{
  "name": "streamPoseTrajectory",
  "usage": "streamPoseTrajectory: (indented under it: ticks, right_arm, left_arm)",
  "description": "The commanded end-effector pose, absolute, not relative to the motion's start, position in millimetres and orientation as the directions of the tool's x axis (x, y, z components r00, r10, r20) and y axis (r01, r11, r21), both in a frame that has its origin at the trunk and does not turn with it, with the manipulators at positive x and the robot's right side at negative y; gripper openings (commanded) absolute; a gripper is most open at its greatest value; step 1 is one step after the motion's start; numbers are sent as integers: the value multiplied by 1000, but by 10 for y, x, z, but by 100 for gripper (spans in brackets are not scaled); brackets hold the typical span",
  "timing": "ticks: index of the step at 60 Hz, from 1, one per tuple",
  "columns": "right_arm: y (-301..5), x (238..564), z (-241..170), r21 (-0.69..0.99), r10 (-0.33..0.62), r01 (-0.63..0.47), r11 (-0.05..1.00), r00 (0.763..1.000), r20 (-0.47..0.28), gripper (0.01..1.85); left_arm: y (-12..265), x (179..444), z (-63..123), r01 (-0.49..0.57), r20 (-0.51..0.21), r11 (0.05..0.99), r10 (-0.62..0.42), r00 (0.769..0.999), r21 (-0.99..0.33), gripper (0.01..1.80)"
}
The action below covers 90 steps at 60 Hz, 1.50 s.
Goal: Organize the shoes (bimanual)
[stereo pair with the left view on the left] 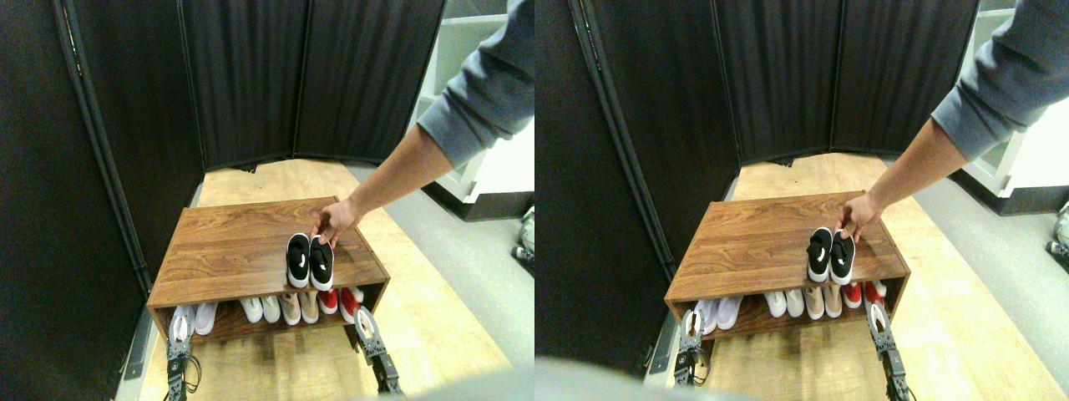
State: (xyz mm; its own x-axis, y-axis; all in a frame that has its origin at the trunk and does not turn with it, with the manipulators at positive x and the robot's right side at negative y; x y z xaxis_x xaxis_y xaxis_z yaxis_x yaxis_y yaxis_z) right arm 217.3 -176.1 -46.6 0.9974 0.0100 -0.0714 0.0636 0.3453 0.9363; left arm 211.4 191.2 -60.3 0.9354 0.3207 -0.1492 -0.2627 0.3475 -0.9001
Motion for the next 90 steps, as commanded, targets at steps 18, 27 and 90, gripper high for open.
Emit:
streamPoseTrajectory:
  ticks: [18, 27, 90]
  right_arm:
    - [-1741, 2193, -403, 935, 22, 44, 353, 998, -56, 1]
    - [-1747, 2202, -401, 933, 24, 46, 356, 998, -58, 1]
    - [-1790, 2748, -603, 977, 16, 115, 177, 993, -120, 174]
  left_arm:
    - [1896, 2142, -507, -205, -87, 367, 313, 946, -907, 7]
    - [1888, 2156, -507, -204, -83, 370, 317, 945, -906, 8]
    - [1879, 2238, -500, -214, -88, 365, 331, 939, -906, 8]
